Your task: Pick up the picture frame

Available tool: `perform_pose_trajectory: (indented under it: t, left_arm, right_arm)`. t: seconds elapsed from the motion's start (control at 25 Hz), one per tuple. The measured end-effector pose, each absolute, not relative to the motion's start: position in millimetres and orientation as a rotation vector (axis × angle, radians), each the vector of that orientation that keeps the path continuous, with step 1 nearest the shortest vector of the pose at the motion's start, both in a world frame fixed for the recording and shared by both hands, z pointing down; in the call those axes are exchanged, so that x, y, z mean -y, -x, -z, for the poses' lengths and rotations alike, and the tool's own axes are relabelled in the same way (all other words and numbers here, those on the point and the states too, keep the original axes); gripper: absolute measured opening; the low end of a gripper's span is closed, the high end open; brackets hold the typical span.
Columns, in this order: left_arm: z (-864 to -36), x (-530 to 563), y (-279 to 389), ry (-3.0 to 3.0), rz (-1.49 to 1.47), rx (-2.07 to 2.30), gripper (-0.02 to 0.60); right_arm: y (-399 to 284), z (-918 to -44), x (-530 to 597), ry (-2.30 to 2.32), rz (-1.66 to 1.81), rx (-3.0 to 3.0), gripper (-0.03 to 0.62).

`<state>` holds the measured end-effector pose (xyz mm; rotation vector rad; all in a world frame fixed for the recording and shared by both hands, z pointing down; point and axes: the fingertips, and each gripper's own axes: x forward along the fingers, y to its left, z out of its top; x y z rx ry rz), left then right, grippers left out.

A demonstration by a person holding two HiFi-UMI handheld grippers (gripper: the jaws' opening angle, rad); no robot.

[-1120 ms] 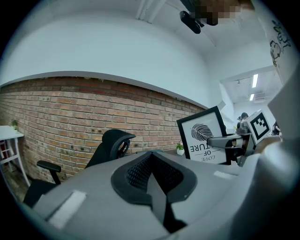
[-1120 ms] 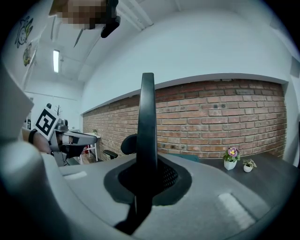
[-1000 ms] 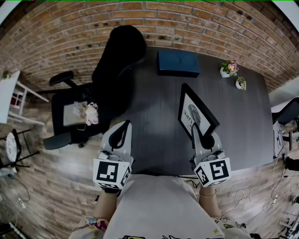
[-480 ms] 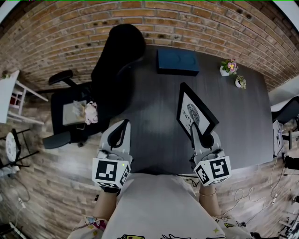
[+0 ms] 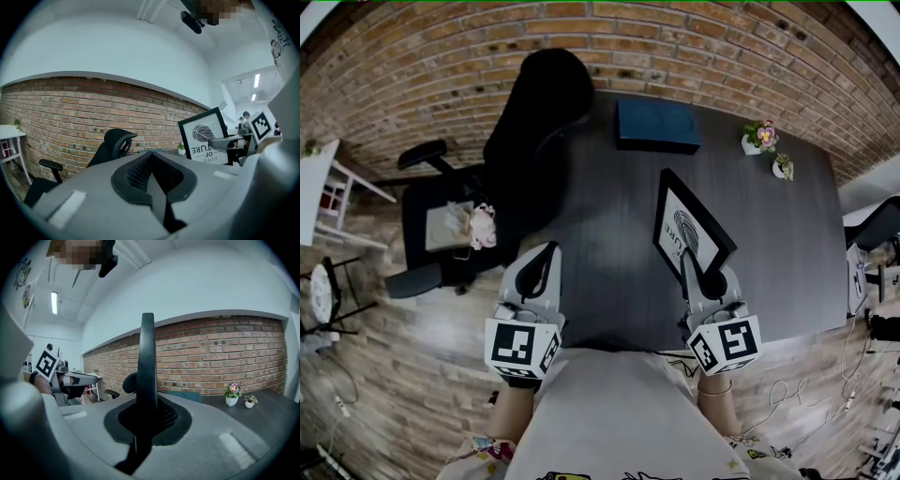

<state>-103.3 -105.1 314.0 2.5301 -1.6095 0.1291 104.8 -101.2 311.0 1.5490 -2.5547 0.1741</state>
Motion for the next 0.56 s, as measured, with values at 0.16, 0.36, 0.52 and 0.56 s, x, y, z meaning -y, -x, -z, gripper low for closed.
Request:
perform_pose_trajectory:
  t: [0.16,0.36,0.52,0.56]
  left_arm:
    - [-314.2,104.3,103.5,-2.524,-0.134,1.608,0.014]
    - [-314.2,103.5,104.5,-2.520,-0.137,1.615,0.014]
    - [-315.1,104.1,105.8,-2.518,-0.136,1.617,0.014]
    - [-315.1,104.3,106.0,-2.518,-0.136,1.617,0.014]
  right_arm:
    - [-104.3,-311.9,100.4,-1.547,-0.177,2.558,0.012]
    - [-105.1,-313.5,100.3,-1.547,-0.181,2.559,0.012]
    - [-105.5,-315.1,100.9,-1.554,-0.191,2.557,0.012]
    - [-105.5,-315.4,100.9,-1.555,-0.192,2.556,0.012]
